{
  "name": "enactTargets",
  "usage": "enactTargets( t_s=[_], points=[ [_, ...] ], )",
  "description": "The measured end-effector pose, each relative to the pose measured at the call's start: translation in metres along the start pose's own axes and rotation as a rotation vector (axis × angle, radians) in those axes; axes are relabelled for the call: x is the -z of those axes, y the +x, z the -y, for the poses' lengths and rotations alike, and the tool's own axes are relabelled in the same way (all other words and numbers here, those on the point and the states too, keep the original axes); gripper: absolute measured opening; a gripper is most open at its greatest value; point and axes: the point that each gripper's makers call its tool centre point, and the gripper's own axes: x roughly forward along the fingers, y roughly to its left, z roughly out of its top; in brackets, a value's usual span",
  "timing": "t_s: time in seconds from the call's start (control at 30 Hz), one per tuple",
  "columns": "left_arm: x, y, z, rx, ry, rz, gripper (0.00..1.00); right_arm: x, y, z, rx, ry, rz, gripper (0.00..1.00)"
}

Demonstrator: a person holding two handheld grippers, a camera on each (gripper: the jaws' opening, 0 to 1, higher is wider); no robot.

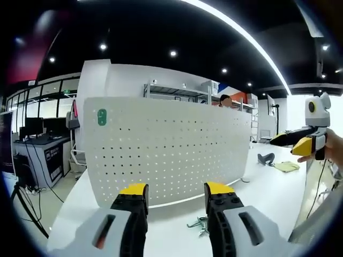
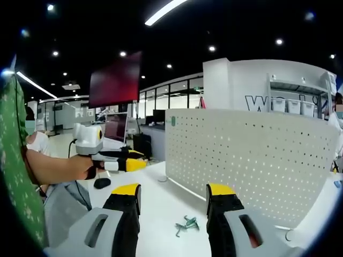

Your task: Insert the hook assembly into the mounting plate slot until the hook locks in place.

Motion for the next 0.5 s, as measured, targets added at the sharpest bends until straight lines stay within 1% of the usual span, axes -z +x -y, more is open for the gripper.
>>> enactTargets(
  t_s=[0.33,0.5],
  points=[
    [0.026,0.003,0.011,0.019,-0.003,-0.060,0.42,0.022,0.009,0.005,-0.007,0.021,-0.048,0.48],
    [0.036,0.002,0.014,0.027,0.006,-0.080,0.42,0.036,0.015,0.009,-0.014,0.026,-0.079,0.47]
  ],
)
